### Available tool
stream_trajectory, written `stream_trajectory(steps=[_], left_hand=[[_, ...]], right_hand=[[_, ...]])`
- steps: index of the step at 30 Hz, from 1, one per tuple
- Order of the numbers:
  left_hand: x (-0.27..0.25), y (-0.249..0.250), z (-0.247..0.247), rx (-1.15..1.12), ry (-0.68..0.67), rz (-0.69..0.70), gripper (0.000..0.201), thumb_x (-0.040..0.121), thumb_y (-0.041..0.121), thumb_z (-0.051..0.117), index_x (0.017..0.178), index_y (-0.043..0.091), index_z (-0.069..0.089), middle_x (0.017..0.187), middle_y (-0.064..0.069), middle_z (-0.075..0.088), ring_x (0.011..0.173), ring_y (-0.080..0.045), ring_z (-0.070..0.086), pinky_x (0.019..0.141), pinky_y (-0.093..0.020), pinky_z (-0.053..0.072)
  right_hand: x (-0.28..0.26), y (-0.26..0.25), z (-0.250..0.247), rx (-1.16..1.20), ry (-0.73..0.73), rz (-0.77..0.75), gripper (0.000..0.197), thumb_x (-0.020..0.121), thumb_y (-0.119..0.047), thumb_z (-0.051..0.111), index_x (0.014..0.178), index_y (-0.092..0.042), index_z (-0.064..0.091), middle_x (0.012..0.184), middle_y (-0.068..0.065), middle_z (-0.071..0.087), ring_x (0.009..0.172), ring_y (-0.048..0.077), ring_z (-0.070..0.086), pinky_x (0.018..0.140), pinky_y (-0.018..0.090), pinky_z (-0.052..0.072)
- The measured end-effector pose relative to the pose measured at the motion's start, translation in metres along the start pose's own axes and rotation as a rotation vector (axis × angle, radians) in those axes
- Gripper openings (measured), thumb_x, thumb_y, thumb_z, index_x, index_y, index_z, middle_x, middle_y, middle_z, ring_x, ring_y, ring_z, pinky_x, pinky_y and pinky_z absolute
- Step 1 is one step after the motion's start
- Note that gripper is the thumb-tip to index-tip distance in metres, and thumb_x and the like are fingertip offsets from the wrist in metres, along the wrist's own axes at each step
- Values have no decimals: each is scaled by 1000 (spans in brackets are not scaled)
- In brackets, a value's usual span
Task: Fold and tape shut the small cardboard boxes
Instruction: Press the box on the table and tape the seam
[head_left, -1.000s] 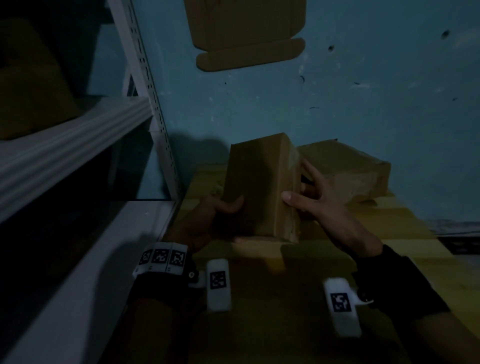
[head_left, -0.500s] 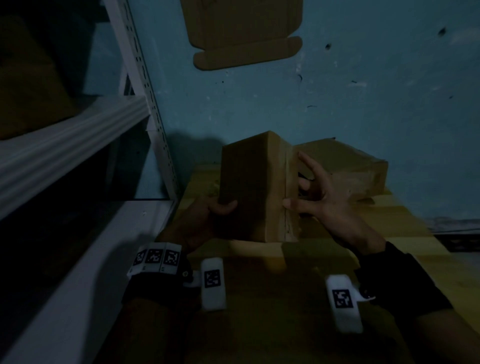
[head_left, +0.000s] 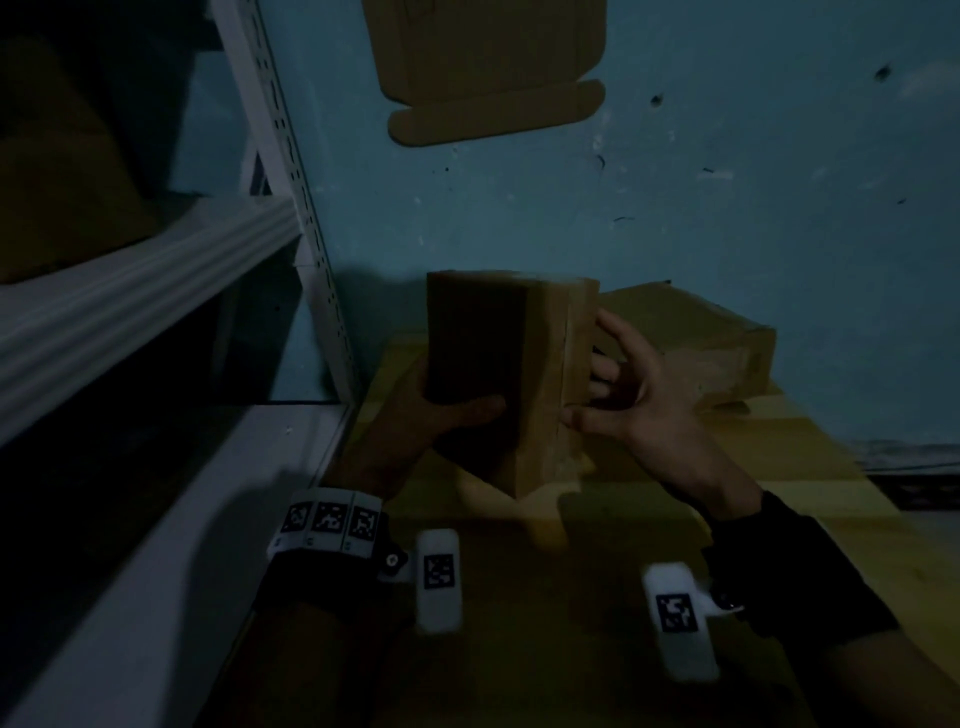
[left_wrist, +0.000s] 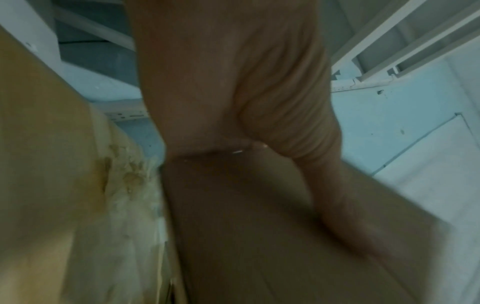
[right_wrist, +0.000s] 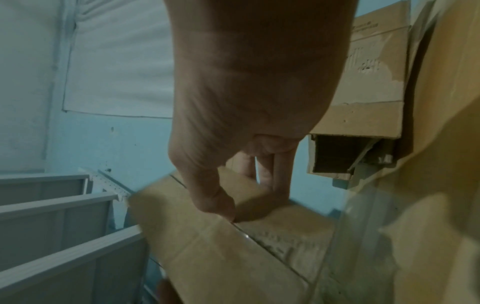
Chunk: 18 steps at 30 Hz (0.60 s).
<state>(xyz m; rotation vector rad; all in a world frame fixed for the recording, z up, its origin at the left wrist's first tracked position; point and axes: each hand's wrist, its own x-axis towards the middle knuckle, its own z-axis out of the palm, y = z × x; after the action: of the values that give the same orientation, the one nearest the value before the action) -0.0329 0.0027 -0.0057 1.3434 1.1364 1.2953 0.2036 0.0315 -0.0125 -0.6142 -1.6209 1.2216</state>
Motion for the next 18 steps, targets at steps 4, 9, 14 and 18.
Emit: stream_trajectory(steps=[4, 9, 14, 18], left_hand=[[0, 0, -9, 29, 23, 72, 115, 22, 62, 94, 125, 28, 57, 123, 10, 66, 115, -9, 63, 95, -32, 54], [-2, 4, -8, 241, -17, 223, 119, 30, 39, 99, 133, 22, 43, 125, 17, 59, 110, 13, 57, 86, -13, 53], [5, 0, -1, 318, -22, 411, 120, 37, 13, 100, 131, 27, 28, 133, 14, 43, 117, 16, 48, 86, -7, 47], [6, -9, -1, 380, -7, 449, 112, 42, 32, 91, 131, 48, 24, 132, 23, 42, 123, -2, 51, 89, -32, 56]], right_hand=[[1, 3, -1, 45, -26, 13, 86, 76, 8, 74, 149, -26, 43, 99, 10, 65, 93, 19, 64, 81, 28, 56], [-2, -3, 3, -136, 4, 88, 54, 92, 12, 58, 132, -25, 58, 104, -2, 73, 96, 3, 70, 79, 17, 56], [-4, -11, 0, -38, 69, 155, 47, 97, -31, 37, 139, -24, 57, 124, -4, 71, 113, 23, 67, 92, 40, 57], [-5, -13, 1, 2, 87, 158, 47, 95, -47, 38, 126, -21, 63, 120, 3, 70, 110, 28, 66, 88, 42, 54]])
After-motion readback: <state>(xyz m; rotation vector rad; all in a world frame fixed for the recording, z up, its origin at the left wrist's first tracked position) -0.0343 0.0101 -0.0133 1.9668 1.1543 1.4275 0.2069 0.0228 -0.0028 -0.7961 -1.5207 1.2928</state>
